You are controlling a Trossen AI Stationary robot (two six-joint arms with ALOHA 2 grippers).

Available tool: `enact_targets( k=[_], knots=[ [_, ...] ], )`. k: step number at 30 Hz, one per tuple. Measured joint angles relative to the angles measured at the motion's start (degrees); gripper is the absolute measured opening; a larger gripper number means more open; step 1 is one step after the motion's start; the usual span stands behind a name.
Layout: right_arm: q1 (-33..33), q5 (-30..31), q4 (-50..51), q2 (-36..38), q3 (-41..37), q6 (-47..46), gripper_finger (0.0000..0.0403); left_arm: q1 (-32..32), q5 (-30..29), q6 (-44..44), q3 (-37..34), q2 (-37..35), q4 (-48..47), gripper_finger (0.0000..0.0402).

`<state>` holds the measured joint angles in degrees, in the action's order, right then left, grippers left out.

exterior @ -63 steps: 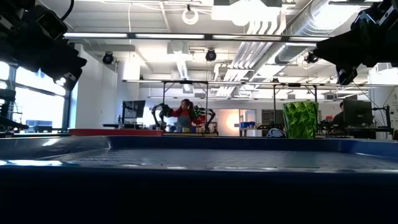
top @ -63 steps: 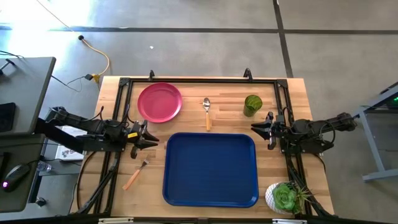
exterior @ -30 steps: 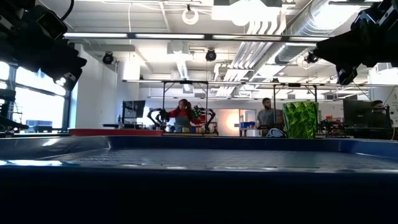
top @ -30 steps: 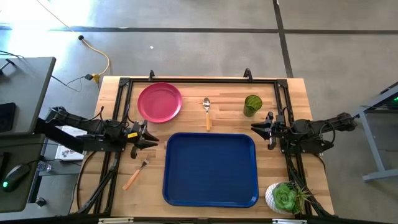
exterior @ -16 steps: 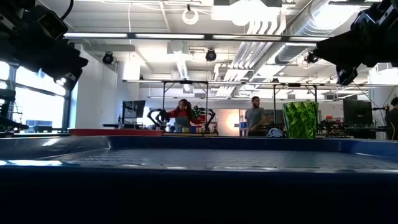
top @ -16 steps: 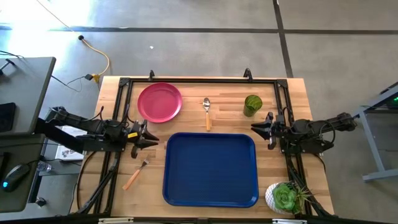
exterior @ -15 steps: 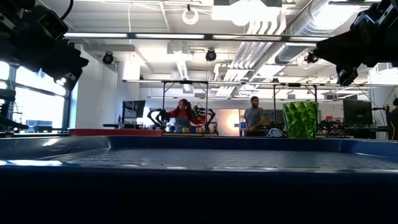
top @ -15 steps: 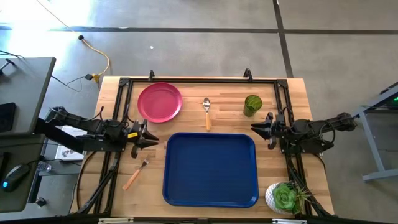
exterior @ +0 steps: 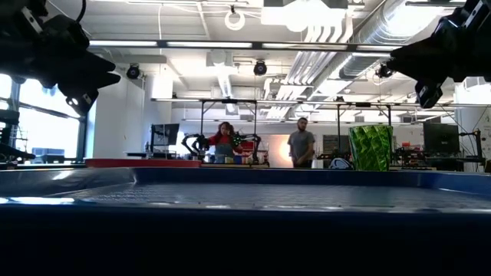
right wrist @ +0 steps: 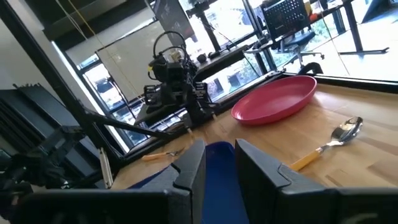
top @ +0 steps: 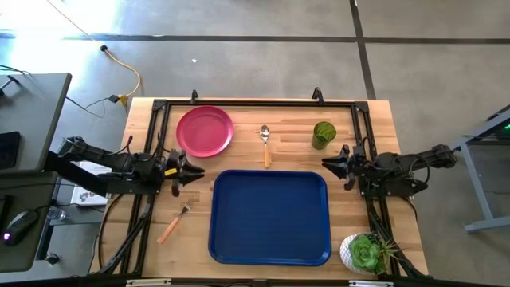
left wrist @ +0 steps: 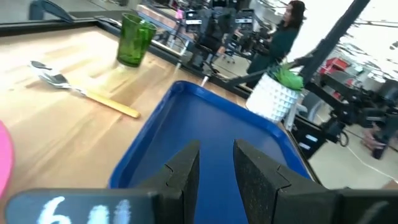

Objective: Pick and place plate/cup/fork/spoon on tray
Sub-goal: Put the green cup on the blue tray

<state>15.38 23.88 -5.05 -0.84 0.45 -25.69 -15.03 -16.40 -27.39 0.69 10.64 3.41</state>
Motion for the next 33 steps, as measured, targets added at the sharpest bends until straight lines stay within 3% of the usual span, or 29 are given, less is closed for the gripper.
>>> enact_targets(
  k=[8, 16, 23, 33],
  knots=[
    [0.0, 3.21, -8.78, 0.02, 0.82, 0.72, 0.0079, 0.0, -2.43, -1.03, 0.0, 0.02, -0.06, 0.009],
    [0.0, 6.61, -7.03, -0.02, 10.81, 12.77, 0.0079, 0.0, -2.47, -0.99, 0.0, 0.02, -0.08, 0.009],
    [0.0, 16.29, 14.1, -3.94, 25.62, 14.51, 0.0079, 0.0, -2.45, -0.93, -0.01, 0.02, -0.1, 0.009],
    [-0.02, 25.68, 45.21, -19.14, 44.85, -0.4, 0.0079, 0.0, -2.45, -0.93, -0.01, 0.02, -0.13, 0.009]
  ],
)
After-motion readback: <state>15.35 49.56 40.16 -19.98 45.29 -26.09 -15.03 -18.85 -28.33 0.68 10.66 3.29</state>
